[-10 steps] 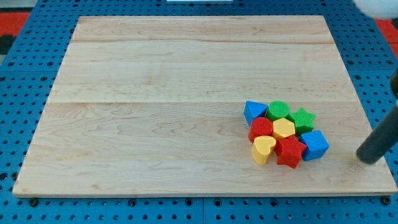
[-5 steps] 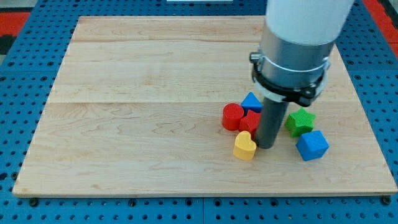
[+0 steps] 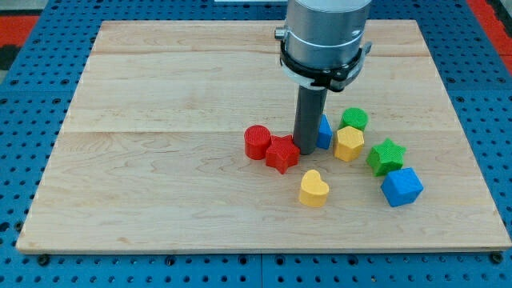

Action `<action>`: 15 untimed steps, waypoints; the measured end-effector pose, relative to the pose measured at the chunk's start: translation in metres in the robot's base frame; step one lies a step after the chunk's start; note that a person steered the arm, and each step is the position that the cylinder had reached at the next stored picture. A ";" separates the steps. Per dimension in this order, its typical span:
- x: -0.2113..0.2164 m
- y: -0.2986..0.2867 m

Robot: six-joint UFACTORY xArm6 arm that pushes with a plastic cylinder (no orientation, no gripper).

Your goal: Push the red blocks towards the left side of the board

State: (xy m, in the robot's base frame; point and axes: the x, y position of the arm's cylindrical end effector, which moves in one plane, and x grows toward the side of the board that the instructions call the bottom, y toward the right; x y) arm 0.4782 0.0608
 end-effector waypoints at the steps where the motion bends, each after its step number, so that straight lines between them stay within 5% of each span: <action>1: 0.013 0.009; 8: 0.019 0.012; 15: -0.014 -0.069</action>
State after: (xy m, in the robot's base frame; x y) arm 0.4645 -0.0081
